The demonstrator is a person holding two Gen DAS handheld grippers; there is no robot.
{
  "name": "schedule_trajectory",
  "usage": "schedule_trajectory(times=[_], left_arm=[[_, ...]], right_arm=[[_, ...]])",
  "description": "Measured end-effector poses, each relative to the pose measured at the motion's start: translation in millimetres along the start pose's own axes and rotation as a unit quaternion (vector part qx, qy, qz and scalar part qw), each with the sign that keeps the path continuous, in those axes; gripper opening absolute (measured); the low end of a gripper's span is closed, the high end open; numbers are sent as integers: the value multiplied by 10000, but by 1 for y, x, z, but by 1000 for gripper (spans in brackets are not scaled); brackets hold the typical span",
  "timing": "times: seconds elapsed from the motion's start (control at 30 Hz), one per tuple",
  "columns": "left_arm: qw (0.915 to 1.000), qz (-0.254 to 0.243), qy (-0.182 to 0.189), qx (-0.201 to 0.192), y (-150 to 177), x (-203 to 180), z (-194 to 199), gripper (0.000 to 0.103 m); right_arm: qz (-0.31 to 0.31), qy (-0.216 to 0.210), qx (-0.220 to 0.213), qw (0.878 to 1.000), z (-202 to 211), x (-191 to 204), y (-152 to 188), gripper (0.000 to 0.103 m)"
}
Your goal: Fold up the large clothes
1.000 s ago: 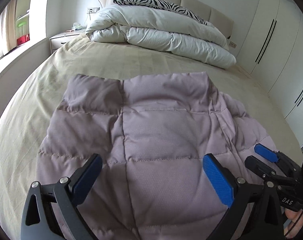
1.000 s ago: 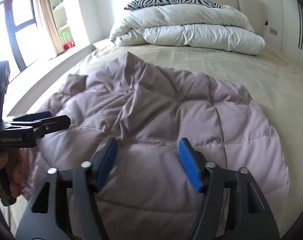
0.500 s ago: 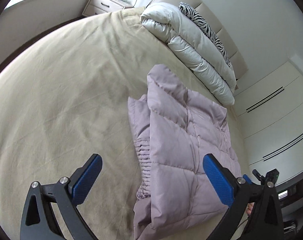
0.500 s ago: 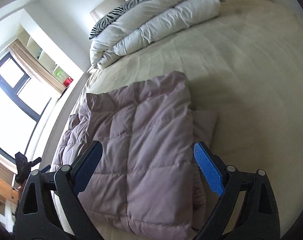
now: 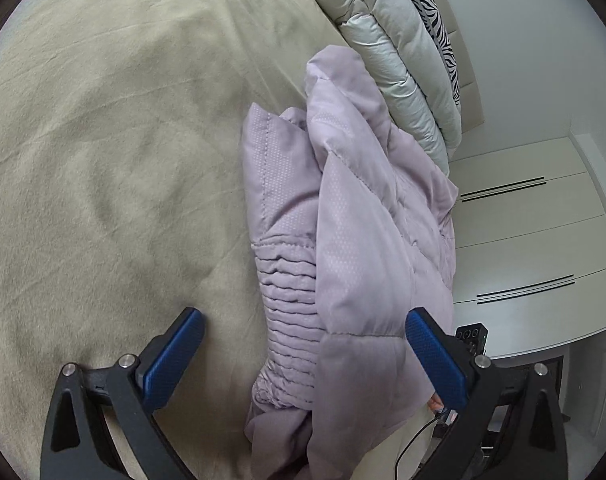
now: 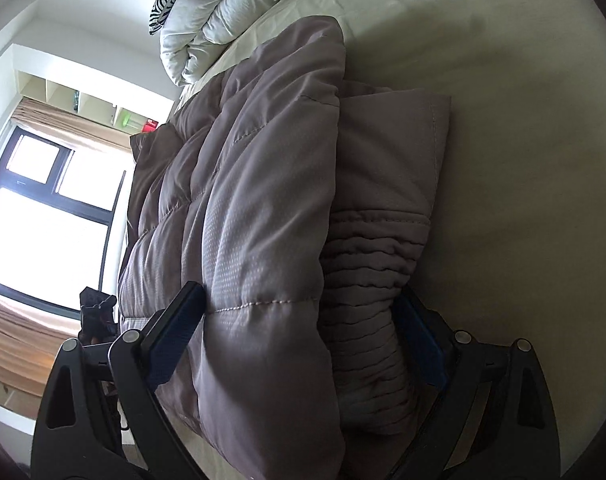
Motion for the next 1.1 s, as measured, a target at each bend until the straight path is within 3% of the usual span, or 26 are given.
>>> schedule_trajectory(times=[0.2, 0.4, 0.43, 0.47, 0.5, 0.67, 0.87, 1.1], left_arm=[[9999, -24, -43, 131, -14, -3, -11, 103], [9998, -137, -169, 45, -28, -10, -24, 102], [9993, -275, -264, 42, -28, -14, -27, 95], [9991, -347, -252, 67, -30, -18, -31, 75], [9994, -278, -12, 206, -29, -18, -35, 62], [9990, -412, -109, 135, -24, -24, -27, 36], [9982, -580, -131, -95, -16, -41, 5, 26], [9964, -826, -122, -147, 31, -45, 56, 25]], right_arm=[[-56, -201, 161, 9997, -12, -3, -4, 92], [-5, -182, 243, 9995, -21, 1, -8, 79], [15, -178, 238, 9996, -26, 4, -10, 76], [37, -169, 227, 9996, -25, 5, -10, 72], [74, -143, 209, 9997, -25, 7, -9, 70], [700, 248, 192, 9971, -21, 35, -4, 51], [1101, 408, -7, 9931, -9, 74, 0, 42], [1186, 299, 64, 9925, 15, 99, 32, 41]])
Point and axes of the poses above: each gripper's, at about its wrist camera, not at the fingertips, and z roughly against the way its jaws point, x to its left, y to its underside, the point moved 2 cm from there along -z, roughly the way its jaws point, and after that the axes turned 13 degrees about -y, right-handed, at the moved point
